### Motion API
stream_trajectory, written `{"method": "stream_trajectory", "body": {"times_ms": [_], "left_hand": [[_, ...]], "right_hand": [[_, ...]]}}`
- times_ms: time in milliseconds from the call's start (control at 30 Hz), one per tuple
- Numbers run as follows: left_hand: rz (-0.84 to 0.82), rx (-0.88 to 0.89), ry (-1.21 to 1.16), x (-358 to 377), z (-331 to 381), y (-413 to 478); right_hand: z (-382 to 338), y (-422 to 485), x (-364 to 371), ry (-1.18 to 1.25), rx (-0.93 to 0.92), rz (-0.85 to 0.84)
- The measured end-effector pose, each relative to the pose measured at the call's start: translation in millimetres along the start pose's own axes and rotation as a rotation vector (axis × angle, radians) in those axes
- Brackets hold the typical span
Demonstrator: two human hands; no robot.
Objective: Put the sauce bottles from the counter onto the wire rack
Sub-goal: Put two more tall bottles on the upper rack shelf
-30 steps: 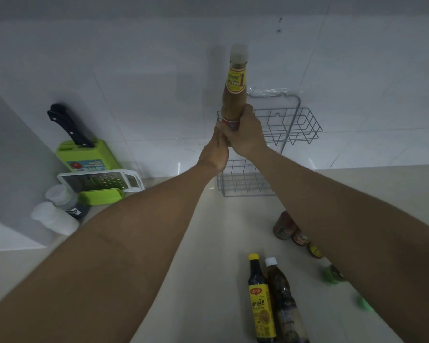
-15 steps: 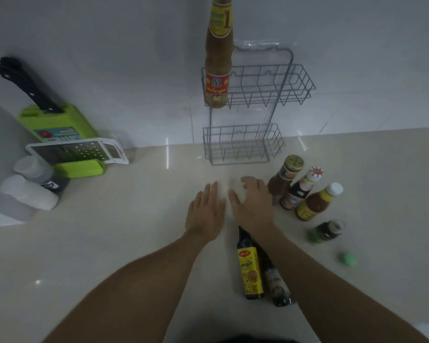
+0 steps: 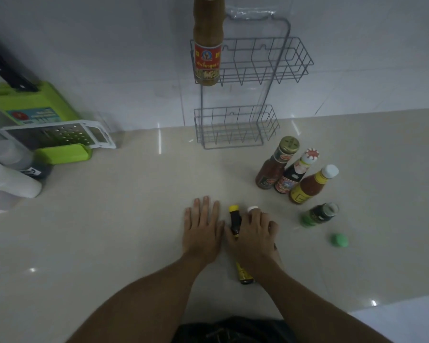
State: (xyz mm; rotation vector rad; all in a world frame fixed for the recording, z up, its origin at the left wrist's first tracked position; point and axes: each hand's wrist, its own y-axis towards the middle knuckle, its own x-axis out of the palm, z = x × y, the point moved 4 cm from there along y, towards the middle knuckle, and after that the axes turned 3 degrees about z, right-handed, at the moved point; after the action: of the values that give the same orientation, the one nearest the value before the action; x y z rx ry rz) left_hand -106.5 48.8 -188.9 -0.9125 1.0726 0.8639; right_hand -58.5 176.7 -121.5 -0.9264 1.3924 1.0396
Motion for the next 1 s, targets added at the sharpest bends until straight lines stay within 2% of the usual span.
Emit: {"method": "stream_trajectory", "body": {"times_ms": [133,233,367,533,700,867,1000], "left_hand": [[0.025,0.023,0.002,-1.5,0.2,-0.2],[0.049,0.062,-0.032,-6.8,0.9,-1.3],[-0.018,0.065,-0.113,-34.7,-2.1,5.3],[0.154,-0.035,-0.228,-99.4,-8.0,49.7],[0.371,-0.046,-0.364,-189.8,-7.4,97.9],[0.518,-0.097,-0.520,-264.9,-5.8,135.8],[0.539,-0.122,-0.585,-296.6,-0.4,157.2]], "right_hand": [[-2.6,-3.3,5.3,0.100,-0.013,0.015],[-7.4,-2.4,-0.1,0.334,-0.032,0.075],[-10.2,8.6,-16.0,0.643,0.052,-0.031],[-22.5,78.0,-75.0,1.099,-0.018,0.166],[-26.8,164.5,-171.7,1.210,-0.110,0.441],[-30.3,236.3,-245.3,1.257,-0.182,0.599],[-37.1,276.3,-279.2,1.259,-0.223,0.657]]}}
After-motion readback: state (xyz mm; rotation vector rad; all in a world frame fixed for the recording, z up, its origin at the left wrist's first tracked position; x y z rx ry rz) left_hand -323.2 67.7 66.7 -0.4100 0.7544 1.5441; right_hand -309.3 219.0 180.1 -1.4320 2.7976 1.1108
